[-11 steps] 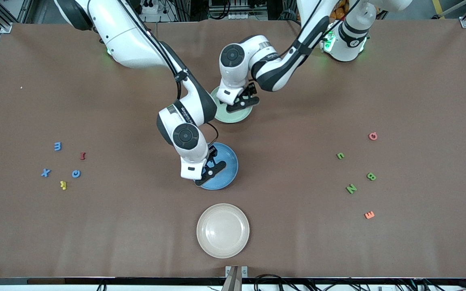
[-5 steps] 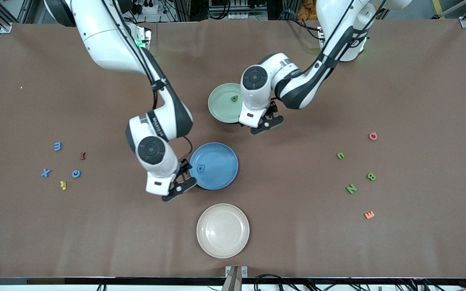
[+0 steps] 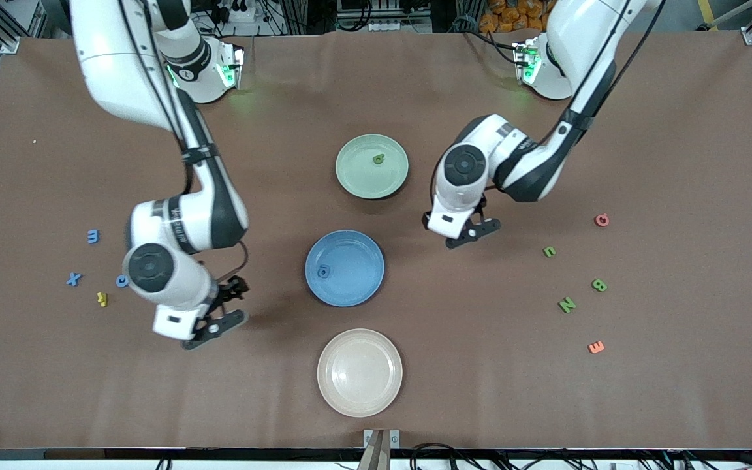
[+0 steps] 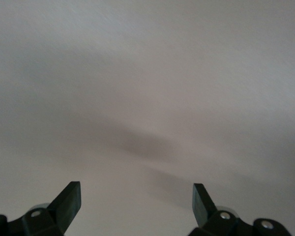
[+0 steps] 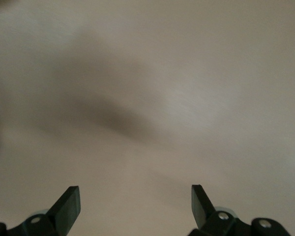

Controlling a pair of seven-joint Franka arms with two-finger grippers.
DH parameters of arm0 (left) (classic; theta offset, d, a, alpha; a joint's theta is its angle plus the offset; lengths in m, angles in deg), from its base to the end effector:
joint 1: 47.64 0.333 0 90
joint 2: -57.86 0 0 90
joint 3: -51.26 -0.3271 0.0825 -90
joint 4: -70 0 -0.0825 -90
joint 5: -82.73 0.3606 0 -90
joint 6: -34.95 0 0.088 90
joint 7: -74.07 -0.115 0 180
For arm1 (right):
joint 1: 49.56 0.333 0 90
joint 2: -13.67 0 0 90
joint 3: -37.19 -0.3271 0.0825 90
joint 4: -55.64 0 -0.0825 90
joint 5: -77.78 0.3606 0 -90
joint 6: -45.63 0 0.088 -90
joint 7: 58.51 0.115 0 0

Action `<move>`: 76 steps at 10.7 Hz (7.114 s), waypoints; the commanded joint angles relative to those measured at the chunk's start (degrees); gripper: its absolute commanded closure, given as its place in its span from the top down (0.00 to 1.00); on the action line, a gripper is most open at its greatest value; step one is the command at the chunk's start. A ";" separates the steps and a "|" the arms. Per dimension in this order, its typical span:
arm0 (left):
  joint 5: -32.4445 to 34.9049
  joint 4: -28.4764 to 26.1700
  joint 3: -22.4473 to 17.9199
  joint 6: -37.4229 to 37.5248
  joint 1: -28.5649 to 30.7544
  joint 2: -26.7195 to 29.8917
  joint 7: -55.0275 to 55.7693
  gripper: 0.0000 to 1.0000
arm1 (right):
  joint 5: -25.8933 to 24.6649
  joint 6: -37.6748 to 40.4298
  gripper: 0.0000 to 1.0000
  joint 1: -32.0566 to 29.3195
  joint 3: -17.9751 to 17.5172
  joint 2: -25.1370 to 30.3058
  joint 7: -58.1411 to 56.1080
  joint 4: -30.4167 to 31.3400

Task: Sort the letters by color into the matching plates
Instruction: 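Move both grippers back over the letter piles beside the plates, then grasp blue E with the right gripper while the left gripper grasps green u, then put green u on green plate while the right gripper carries E to blue plate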

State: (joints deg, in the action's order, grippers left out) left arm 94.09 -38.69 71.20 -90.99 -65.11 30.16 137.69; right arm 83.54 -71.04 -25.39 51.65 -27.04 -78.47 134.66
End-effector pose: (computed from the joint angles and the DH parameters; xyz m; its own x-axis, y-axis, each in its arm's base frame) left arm 0.4898 -0.3495 0.2661 0.9334 0.3499 -0.0801 0.3392 -0.9328 -0.1215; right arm 0.6930 0.1643 0.3112 0.8636 0.5011 -0.0554 0.5039 -0.8617 0.0600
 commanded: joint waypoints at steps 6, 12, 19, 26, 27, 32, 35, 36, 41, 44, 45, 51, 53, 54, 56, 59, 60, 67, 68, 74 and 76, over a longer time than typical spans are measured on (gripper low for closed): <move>4.44 -6.36 1.32 -0.80 14.20 3.97 0.19 1.00 | 1.18 14.11 1.00 -22.12 -1.01 11.95 -20.73 3.92; 4.99 -11.45 1.41 -10.17 18.96 4.06 -7.02 1.00 | 1.01 -11.24 1.00 -29.51 -1.09 18.91 -28.08 29.03; 7.98 -13.40 1.33 -16.80 25.81 1.77 -10.45 1.00 | 1.10 -29.66 1.00 -37.95 -3.98 17.85 -38.48 42.86; 8.77 -13.57 1.15 -21.63 27.40 -1.83 -13.35 1.00 | 6.53 -36.61 1.00 -41.21 -6.10 15.75 -38.39 48.59; 9.55 -13.83 1.06 -21.63 27.49 -1.83 -13.35 1.00 | 6.72 -36.61 1.00 -41.39 -6.10 15.57 -38.39 48.68; 10.18 -14.19 1.06 -21.54 28.63 -2.45 -13.44 1.00 | 6.72 -38.19 0.98 -42.53 -6.02 13.73 -38.48 48.94; 10.09 -14.97 1.50 -21.02 30.56 -1.40 -12.48 0.00 | 6.72 -38.19 0.35 -42.45 -6.02 13.63 -38.40 48.94; 10.00 -15.76 1.59 -21.02 30.04 -0.87 -9.86 0.00 | 6.72 -38.19 0.23 -42.45 -6.02 13.63 -38.39 48.85; 10.00 -17.97 4.05 -21.02 29.95 -0.08 -5.18 0.00 | 6.81 -38.10 0.14 -42.27 -6.54 13.63 -37.60 48.59; 9.91 -17.09 6.06 -20.14 30.04 1.59 -5.00 0.00 | 6.81 -37.40 0.11 -42.18 -6.90 13.72 -37.52 47.63; 9.56 -17.09 7.64 -19.27 30.04 2.46 -4.31 0.00 | 6.81 -37.31 0.11 -42.18 -6.90 13.72 -37.43 47.19; 9.39 -13.93 23.28 -10.13 25.75 3.35 16.58 0.00 | 6.81 -30.39 0.10 -42.09 -7.77 15.47 -35.41 43.85; 9.21 -12.00 25.05 -8.28 20.40 3.18 23.35 0.00 | 6.98 -24.50 0.10 -41.14 -7.86 17.06 -32.35 41.83; 8.51 -10.86 25.06 -8.27 16.63 3.00 26.43 0.00 | 6.98 -24.39 0.10 -39.91 -7.86 17.15 -29.55 41.47; 8.42 -5.95 25.06 -8.27 10.47 0.72 31.18 0.00 | 7.07 -24.39 0.10 -37.19 -8.47 17.15 -23.22 40.77; 8.42 0.83 24.79 -8.10 3.42 -2.27 35.60 0.00 | 7.07 -24.39 0.11 -33.84 -11.19 17.59 -13.64 40.06; 8.59 1.10 24.62 -8.10 1.84 -3.14 35.78 0.00 | 6.99 -24.39 0.11 -31.66 -11.20 18.02 -11.09 40.06; 9.38 1.72 22.86 -4.06 0.41 -5.00 35.25 1.00 | 7.07 -24.48 0.11 -12.85 -11.11 14.79 16.67 30.51; 9.38 1.72 21.90 -3.36 0.85 -4.91 34.99 1.00 | 7.07 -24.48 0.12 -10.39 -11.11 13.47 19.76 28.40; 9.47 3.38 14.42 -1.68 10.32 -3.06 27.26 1.00 | 6.98 -25.01 0.12 1.93 -11.20 2.66 31.11 14.33; 9.47 3.48 14.42 -1.68 16.65 -3.07 22.62 1.00 | 6.90 -25.09 0.12 4.48 -11.55 0.72 33.75 12.21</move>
State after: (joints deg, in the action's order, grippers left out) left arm 102.70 -35.37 85.11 -93.98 -54.36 26.26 164.63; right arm 89.98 -96.58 -23.20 39.99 -23.13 -47.71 151.33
